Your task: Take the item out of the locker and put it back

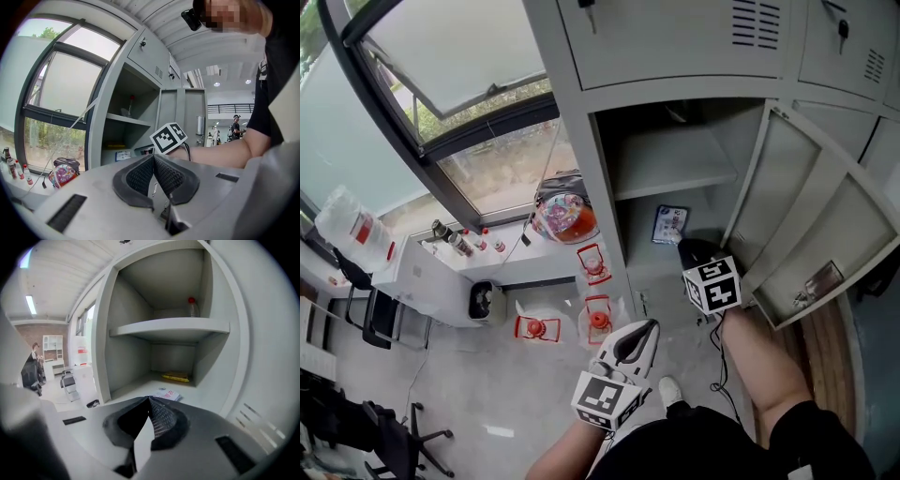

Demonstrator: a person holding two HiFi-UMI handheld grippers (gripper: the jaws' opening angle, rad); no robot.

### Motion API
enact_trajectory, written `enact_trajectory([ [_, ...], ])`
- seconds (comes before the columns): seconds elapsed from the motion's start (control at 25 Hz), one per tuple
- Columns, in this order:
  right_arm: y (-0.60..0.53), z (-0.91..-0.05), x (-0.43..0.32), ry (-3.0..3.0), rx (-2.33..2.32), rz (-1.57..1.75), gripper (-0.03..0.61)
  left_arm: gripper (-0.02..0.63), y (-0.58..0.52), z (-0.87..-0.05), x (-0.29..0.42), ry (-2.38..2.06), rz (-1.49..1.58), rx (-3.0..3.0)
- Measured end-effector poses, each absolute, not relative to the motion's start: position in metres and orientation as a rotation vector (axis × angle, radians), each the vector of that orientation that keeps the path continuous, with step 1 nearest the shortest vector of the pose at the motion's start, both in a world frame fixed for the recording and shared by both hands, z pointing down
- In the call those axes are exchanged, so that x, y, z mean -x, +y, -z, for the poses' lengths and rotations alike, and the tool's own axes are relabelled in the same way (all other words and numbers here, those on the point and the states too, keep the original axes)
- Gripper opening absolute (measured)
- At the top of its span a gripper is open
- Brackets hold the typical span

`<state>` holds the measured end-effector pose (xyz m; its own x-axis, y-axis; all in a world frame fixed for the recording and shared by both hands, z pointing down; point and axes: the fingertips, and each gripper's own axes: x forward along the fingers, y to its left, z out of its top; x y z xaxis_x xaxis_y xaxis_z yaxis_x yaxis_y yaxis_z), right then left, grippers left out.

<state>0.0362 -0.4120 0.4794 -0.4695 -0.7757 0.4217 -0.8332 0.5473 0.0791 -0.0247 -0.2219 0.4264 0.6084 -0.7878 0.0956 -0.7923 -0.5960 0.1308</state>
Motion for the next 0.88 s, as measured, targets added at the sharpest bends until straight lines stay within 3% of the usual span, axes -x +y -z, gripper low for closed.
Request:
enact_trajectory([
  [0.88, -0.22, -0.439, -0.007, -2.497, -1.325, -0.178, 0.052, 0.017, -0.104, -0.419, 0.062, -1.272, 0.001, -2.685],
])
